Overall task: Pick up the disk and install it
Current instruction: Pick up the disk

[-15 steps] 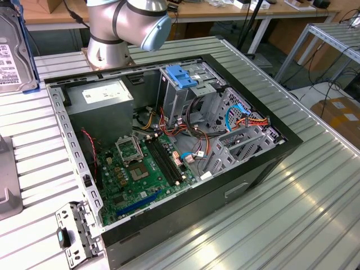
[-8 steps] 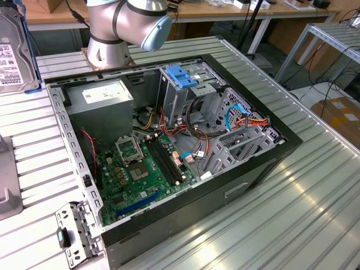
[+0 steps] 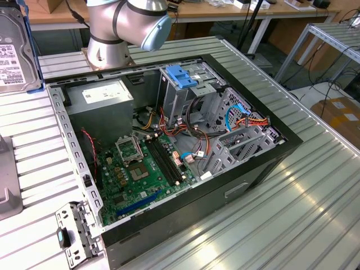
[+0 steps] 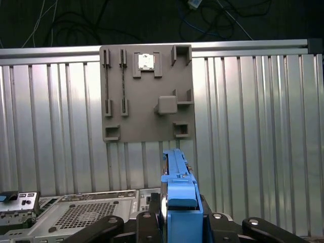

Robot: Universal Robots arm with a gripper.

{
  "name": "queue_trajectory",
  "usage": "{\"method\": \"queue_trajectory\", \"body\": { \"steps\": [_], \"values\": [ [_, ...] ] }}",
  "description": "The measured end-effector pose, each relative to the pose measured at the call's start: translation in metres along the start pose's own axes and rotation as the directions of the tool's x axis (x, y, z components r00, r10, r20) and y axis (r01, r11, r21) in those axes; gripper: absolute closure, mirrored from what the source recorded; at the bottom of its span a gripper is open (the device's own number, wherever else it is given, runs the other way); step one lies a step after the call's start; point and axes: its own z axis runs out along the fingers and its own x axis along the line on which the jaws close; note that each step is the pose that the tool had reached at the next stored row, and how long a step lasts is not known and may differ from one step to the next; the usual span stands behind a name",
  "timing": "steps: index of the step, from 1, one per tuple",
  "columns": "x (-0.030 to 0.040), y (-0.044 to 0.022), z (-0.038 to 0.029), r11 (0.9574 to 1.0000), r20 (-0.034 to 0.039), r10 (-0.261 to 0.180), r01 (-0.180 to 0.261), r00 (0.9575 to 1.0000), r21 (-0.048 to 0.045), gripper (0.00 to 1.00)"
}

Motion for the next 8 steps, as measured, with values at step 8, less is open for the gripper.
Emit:
{"method": "queue_trajectory", "body": {
  "steps": [8],
  "values": [
    [-0.0002,-0.0031,0.0005,1.0,0.0001,0.0,0.0,1.0,0.0,0.63]
  ]
}}
